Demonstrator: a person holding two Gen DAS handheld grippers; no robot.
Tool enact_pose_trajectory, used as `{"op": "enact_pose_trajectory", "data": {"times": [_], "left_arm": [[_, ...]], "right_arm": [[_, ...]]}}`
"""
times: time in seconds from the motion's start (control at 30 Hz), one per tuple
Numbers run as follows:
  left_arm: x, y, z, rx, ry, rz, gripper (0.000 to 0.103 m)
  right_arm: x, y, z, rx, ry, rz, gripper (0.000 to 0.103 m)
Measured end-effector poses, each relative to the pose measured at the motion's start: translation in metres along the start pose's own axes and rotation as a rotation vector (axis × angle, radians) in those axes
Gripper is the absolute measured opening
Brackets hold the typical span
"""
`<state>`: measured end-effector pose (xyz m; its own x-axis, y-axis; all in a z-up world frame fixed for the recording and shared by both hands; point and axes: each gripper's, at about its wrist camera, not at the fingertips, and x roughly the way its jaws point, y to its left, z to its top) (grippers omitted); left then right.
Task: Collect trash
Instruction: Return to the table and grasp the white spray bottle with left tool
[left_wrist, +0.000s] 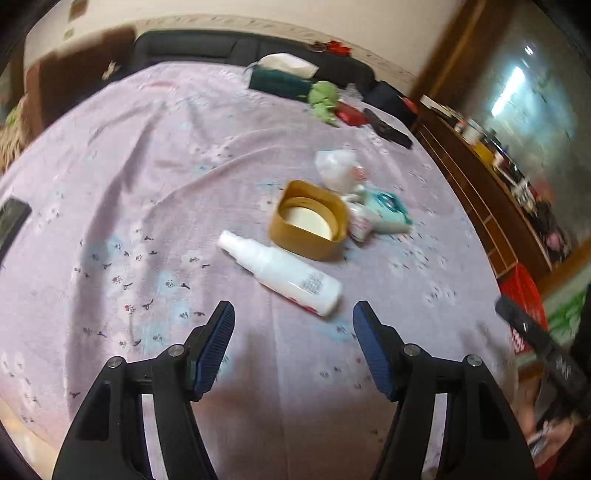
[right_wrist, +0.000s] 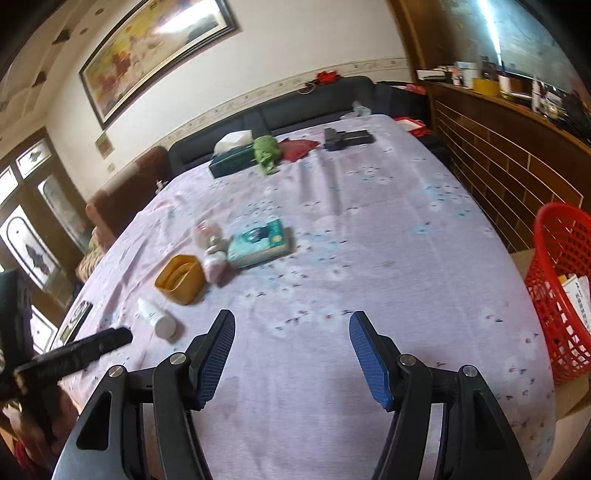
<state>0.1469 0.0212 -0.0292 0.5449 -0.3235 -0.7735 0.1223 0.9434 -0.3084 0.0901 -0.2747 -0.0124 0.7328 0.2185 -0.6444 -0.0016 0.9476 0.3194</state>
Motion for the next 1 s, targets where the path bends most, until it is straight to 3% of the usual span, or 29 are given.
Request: {"op": "enact_pose_trajectory", "data": {"times": [0.07, 0.27, 0.6, 0.67, 0.83, 1.0], "left_arm": [[0.01, 0.002, 0.007, -0.031, 0.017, -0.003, 0.054], [0.037, -0.001, 0.027, -0.063, 0.043, 0.007, 0.049], [0.056, -0.012, 0.028, 0.097, 0.043, 0.121, 0.036], [0.051, -0.004, 0.025, 0.117, 0.033, 0.134, 0.029], [0.045, 0.019, 0.027, 0.124, -0.016, 0.205, 0.029], [0.045, 0.027, 0.026, 0.13, -0.046, 0.209, 0.029]], "right_arm": [[-0.001, 0.003, -0.002, -0.01, 0.001, 0.004, 0.069], [-0.007, 0.002, -0.005, -0.01, -0.004, -0.001, 0.069], [-0.01, -0.004, 0.003, -0.006, -0.016, -0.003, 0.069], [-0.005, 0.002, 0.007, -0.017, -0.01, 0.005, 0.069], [0.014, 0.029, 0.022, -0.078, 0.005, 0.028, 0.069], [0.055, 0.067, 0.044, -0.124, 0.038, 0.08, 0.062]]}}
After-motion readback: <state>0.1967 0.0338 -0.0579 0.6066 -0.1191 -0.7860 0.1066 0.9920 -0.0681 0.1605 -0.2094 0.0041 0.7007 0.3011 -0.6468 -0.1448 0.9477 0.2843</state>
